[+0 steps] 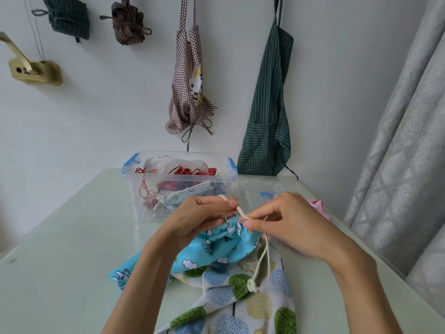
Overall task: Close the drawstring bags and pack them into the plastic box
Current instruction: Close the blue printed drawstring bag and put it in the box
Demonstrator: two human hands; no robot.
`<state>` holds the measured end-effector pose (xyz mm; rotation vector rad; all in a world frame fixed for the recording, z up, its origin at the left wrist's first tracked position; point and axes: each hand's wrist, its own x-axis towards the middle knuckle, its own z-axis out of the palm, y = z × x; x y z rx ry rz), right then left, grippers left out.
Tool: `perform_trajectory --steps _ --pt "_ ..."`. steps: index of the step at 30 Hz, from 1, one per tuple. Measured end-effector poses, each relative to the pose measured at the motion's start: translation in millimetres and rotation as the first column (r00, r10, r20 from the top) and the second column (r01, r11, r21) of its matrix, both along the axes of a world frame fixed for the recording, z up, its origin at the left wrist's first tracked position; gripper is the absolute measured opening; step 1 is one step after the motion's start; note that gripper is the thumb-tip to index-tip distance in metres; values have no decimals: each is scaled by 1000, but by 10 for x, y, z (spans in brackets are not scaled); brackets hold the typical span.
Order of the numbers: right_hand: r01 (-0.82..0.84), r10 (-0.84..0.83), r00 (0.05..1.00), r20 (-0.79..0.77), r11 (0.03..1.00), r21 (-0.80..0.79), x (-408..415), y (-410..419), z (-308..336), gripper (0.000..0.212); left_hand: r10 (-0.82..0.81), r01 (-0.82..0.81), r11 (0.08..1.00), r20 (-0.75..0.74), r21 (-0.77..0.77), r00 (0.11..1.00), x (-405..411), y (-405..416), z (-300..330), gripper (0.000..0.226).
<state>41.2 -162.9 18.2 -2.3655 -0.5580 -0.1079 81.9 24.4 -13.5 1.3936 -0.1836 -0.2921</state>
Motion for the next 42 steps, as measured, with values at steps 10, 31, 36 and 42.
perform_trajectory --steps 10,31,36,42 --pt "15 -15 999 -38 1000 -8 210 81 -204 27 98 -106 991 99 83 990 15 11 -6 18" --pt "82 72 950 -304 882 464 299 205 -319 19 261 -474 870 691 133 674 61 60 -130 12" --pt "65 106 947 -304 861 504 305 264 -362 18 285 -523 843 722 123 630 66 -34 -188 11" --pt "183 101 914 -393 760 623 341 213 -391 20 211 -378 915 633 140 745 72 -8 -180 26"
